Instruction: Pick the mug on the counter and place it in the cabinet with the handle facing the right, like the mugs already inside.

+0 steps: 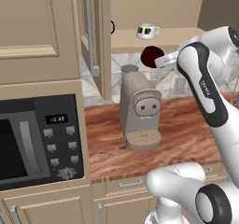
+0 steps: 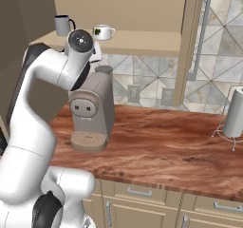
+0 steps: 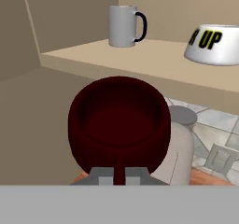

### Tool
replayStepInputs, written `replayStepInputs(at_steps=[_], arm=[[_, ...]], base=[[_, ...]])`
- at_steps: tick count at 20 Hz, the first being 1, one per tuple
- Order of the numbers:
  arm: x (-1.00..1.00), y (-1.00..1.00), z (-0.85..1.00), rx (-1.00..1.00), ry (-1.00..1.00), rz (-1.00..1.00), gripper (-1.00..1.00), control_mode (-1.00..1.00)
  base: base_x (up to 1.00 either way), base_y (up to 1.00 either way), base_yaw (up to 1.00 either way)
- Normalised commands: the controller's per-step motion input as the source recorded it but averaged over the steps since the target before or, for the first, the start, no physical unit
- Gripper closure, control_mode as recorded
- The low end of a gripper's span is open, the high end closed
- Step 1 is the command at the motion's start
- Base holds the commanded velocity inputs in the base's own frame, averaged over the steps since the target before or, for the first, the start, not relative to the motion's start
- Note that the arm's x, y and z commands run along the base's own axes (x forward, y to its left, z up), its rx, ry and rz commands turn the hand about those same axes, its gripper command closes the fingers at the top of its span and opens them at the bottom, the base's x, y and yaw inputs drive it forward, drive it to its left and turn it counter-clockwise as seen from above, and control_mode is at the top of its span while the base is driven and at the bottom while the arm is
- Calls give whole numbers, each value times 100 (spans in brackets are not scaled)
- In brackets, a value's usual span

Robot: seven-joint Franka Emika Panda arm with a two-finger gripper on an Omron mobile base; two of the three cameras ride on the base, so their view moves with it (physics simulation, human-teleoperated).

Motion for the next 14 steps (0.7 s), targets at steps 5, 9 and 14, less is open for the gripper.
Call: replayStepInputs(at_steps=[5, 9, 14], arm=[[24, 3, 19, 0, 0, 1, 100, -100], [34, 2, 7, 0, 0, 3, 100, -100], [23, 1, 17, 0, 0, 4, 100, -100]], base=[[0, 0, 0], [0, 0, 0], [0, 0, 0]])
